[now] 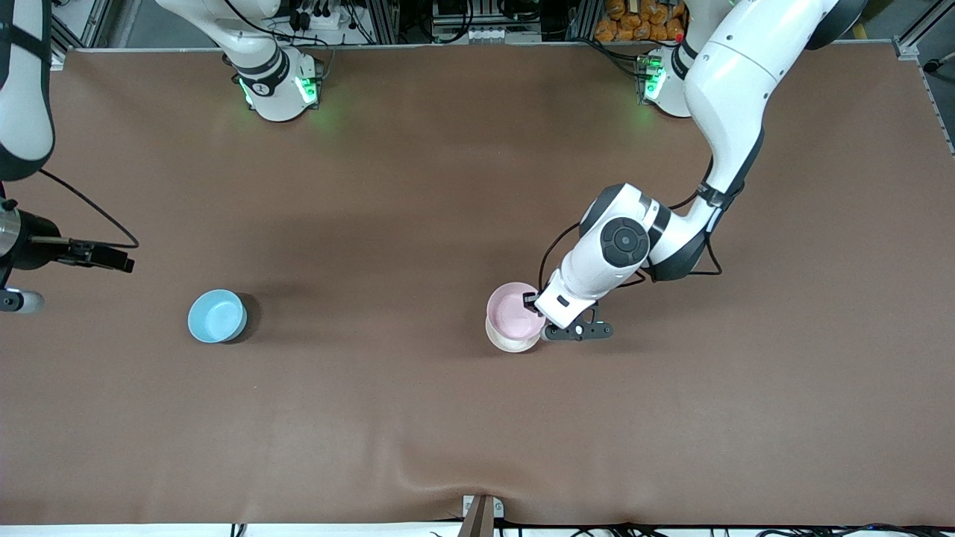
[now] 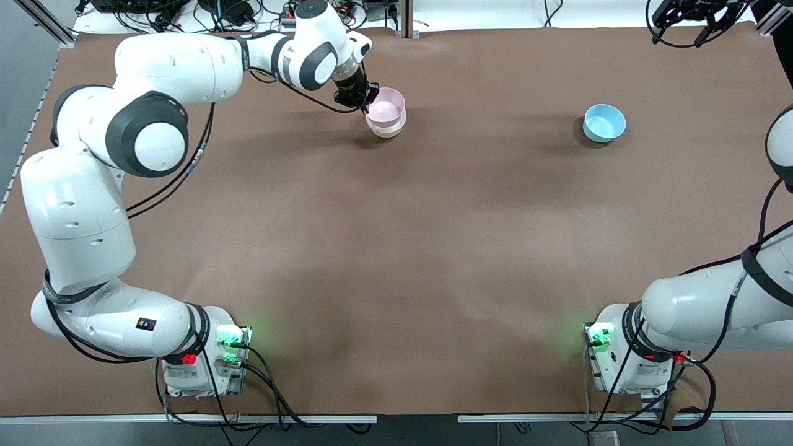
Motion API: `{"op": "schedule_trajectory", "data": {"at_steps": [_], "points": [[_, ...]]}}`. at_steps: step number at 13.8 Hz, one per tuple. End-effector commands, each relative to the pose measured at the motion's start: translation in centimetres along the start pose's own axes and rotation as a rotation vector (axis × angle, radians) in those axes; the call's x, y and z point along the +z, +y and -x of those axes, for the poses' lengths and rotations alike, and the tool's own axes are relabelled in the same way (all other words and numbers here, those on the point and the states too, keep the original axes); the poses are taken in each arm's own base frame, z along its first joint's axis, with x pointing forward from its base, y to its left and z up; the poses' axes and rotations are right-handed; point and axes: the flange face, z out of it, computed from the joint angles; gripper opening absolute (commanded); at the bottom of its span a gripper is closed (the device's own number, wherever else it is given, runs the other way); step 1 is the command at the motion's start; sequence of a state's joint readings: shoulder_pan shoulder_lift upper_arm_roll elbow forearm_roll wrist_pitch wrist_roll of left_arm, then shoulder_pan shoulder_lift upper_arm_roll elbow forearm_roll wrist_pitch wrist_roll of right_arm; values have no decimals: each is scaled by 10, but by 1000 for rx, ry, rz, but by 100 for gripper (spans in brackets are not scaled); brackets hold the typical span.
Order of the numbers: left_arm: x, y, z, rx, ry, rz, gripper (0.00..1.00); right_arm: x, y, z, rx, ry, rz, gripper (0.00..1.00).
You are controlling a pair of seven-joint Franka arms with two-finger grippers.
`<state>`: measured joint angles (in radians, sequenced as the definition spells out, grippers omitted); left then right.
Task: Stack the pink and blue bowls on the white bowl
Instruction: 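Lower the pink bowl into the white bowl while the right gripper reaches the blue bowl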
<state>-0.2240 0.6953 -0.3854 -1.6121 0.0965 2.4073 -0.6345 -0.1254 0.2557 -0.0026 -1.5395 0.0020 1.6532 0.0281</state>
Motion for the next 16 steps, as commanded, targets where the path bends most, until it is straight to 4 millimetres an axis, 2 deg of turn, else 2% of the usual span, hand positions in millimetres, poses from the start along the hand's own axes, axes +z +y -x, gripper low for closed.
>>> {"op": "schedule_trajectory", "data": {"at_steps": [1,2,3,5,6,7,8,10,11,12,13,14,15,16], "points": [[8,3,-7,11,37,9,0,41,5,-22,1,-49,16,100],[14,2,-7,9,38,15,0,65,6,-32,4,-71,11,100],[15,0,-9,6,48,18,0,73,6,-36,4,-76,14,100],[18,-3,-11,3,51,16,0,105,4,-44,5,-126,4,100],[22,-3,-10,3,46,16,0,110,5,-45,7,-134,3,100],[25,-2,-10,4,51,21,0,124,7,-48,10,-155,5,100],[26,-2,-10,4,54,24,0,144,13,-53,16,-181,7,100],[28,-3,-10,3,52,24,0,181,43,-65,76,-191,-14,100],[32,-3,-9,-12,45,24,24,189,56,-70,84,-177,-28,100],[33,5,-5,-21,45,33,83,191,65,-71,83,-172,-43,100],[31,10,-5,-39,54,39,100,192,56,-71,66,-173,-44,100],[25,13,-5,-53,64,40,100,196,48,-73,55,-161,-41,100],[10,21,-6,-40,82,44,100,201,49,-74,57,-149,-41,100],[-12,21,-13,-43,108,49,100,204,49,-74,57,-146,-41,100]]}}
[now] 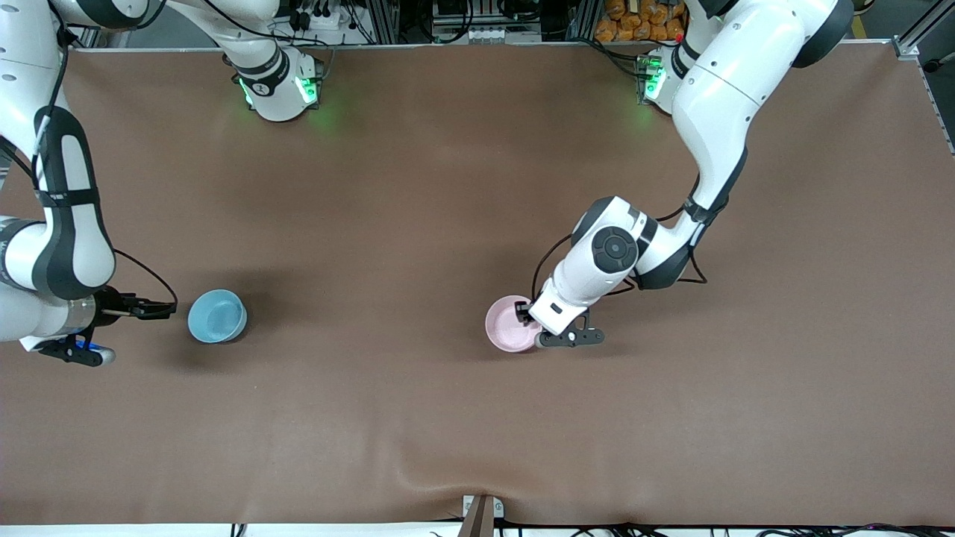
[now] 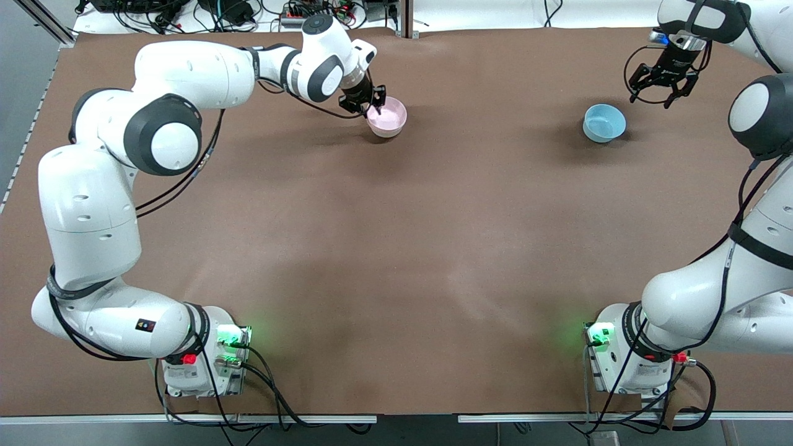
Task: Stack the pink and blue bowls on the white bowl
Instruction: 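Lower the pink bowl into the white bowl while the right gripper reaches the blue bowl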
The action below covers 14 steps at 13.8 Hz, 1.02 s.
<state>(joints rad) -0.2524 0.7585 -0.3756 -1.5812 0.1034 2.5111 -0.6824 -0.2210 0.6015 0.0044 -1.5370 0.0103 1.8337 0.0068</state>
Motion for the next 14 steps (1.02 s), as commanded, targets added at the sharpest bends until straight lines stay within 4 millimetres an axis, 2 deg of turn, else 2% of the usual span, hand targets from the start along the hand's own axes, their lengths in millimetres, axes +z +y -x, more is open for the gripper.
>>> {"op": "schedule_trajectory", "data": {"at_steps": [1,2,4,5,7,9,10,11,14], "points": [[-62,16,-15,-17,65,-5,100,0,-11,-2,-18,13,-11,100],[-98,19,-26,-16,84,-20,100,2,-13,-3,-20,11,-10,100],[-153,24,-33,-6,114,-39,100,14,-12,-5,-20,19,-10,100],[-182,12,-41,-21,135,-53,100,27,-14,-5,-22,27,-9,100],[-240,-25,-56,-44,141,-100,100,46,-14,-1,-21,45,-9,100],[-312,-47,-50,-70,163,-160,100,57,-14,2,-22,45,-9,100],[-331,-68,-59,-113,174,-154,100,61,-14,3,-22,42,-8,100],[-355,-81,-61,-150,183,-139,100,65,-14,4,-22,41,-8,100],[-404,-94,-43,-165,191,-181,100,85,-12,7,-19,61,-9,100]]}}
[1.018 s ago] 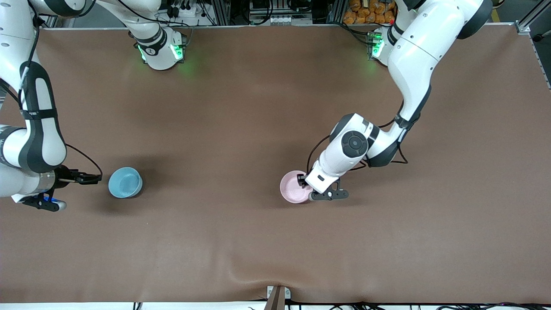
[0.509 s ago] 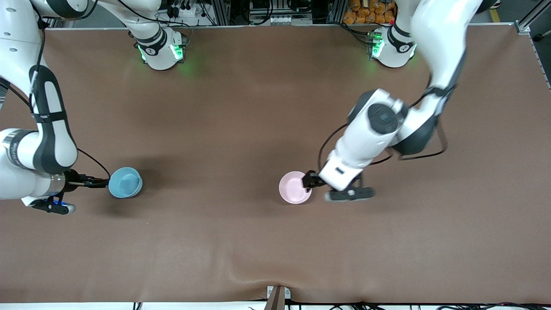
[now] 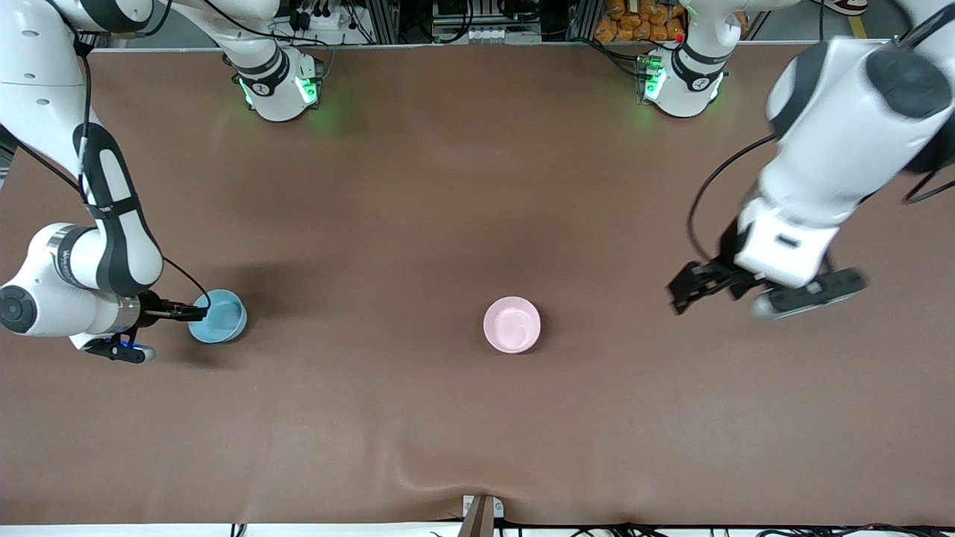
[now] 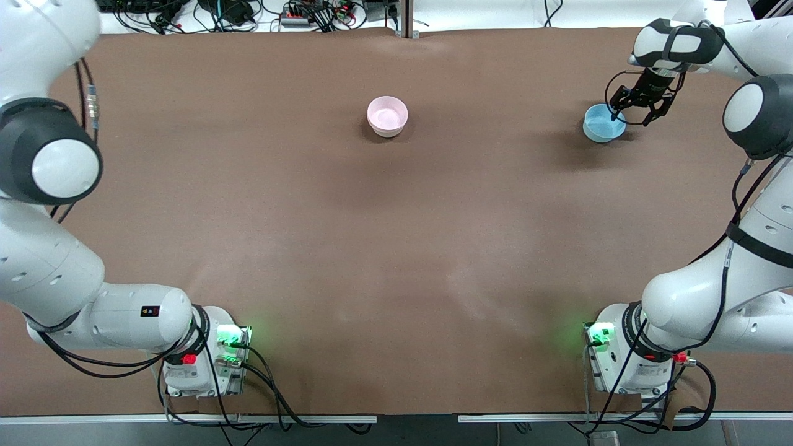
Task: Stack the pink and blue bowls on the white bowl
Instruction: 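Grasp the blue bowl rim with the right gripper while the left gripper withdraws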
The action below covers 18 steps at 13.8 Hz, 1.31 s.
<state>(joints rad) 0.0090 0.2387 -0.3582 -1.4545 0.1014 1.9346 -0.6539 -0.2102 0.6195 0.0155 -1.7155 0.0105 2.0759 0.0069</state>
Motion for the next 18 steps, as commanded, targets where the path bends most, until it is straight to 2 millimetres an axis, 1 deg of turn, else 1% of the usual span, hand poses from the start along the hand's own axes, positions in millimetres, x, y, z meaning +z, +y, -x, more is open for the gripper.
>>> {"op": "schedule_trajectory", "data": {"at_steps": [1,3,4,5,6,7,8,9,10,11,12,13,14,16,18], "points": [[-43,-14,12,16,12,-17,100,11,0,6,-5,18,-8,94],[-62,-36,14,65,-8,-59,100,7,-1,7,-26,17,-8,27],[-68,-46,12,121,-15,-70,100,8,-3,8,-32,12,-7,0],[-70,-54,8,141,-15,-67,100,8,-4,9,-34,11,-7,0],[-70,-57,6,149,-17,-65,100,5,-1,11,-39,0,-8,0],[-70,-61,5,138,-23,-67,100,-1,-3,13,-68,0,-7,0],[-69,-67,4,144,-34,-83,100,-3,-5,15,-79,-2,-6,0],[-69,-79,0,172,-46,-96,100,-3,-5,15,-79,-2,-6,0],[-76,-88,0,201,-53,-103,100,-3,-5,15,-79,-2,-6,0],[-74,-91,6,209,-88,-108,100,-7,-9,16,-83,-6,-6,0],[-76,-100,10,204,-104,-120,100,-20,-15,17,-91,4,-3,0],[-76,-106,18,196,-115,-125,100,-24,-24,18,-100,10,1,0],[-77,-105,27,202,-120,-124,100,-27,-27,19,-102,16,2,0],[-76,-118,32,180,-149,-122,100,-41,-33,22,-106,22,2,0],[-82,-121,34,169,-153,-113,100,-67,-52,30,-120,22,-1,0]]}}
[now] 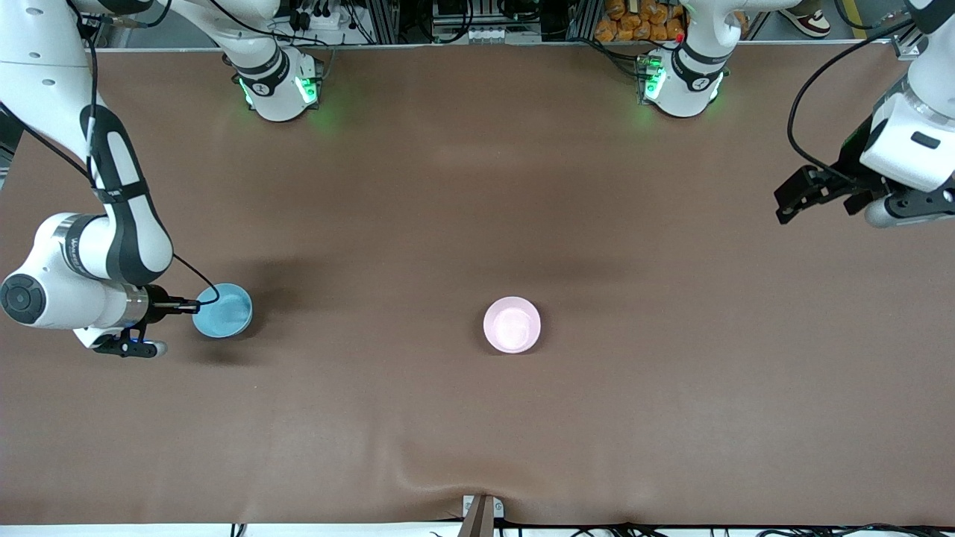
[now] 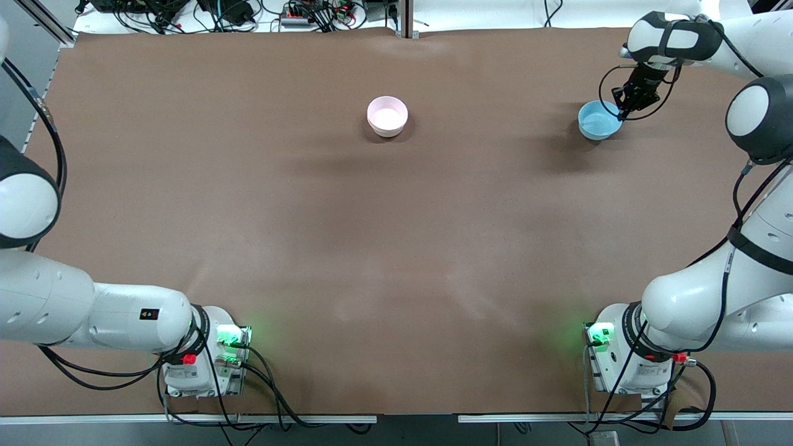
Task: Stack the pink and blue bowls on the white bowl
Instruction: 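Grasp the blue bowl rim with the right gripper while the left gripper withdraws, then carry the blue bowl with the right gripper onto the pink bowl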
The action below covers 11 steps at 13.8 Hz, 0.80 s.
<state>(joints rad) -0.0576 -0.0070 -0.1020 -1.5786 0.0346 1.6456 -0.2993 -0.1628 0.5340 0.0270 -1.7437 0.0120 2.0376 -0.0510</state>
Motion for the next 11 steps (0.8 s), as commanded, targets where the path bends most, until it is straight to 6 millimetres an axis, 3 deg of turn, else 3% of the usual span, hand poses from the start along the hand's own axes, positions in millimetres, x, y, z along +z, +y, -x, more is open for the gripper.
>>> {"op": "schedule_trajectory", "data": {"at_steps": [1,3,5,8,11], "points": [[-6,-7,11,-3,-7,17,100,-44,-34,15,4,7,-54,0],[-14,2,11,5,11,14,100,-62,-62,23,19,6,-161,0],[-8,3,7,3,7,14,100,-71,-102,28,46,3,-206,0],[3,4,0,18,-4,8,100,-81,-192,36,153,-14,-277,0],[10,3,-3,18,-16,6,100,-94,-266,44,274,-2,-353,0]]}}
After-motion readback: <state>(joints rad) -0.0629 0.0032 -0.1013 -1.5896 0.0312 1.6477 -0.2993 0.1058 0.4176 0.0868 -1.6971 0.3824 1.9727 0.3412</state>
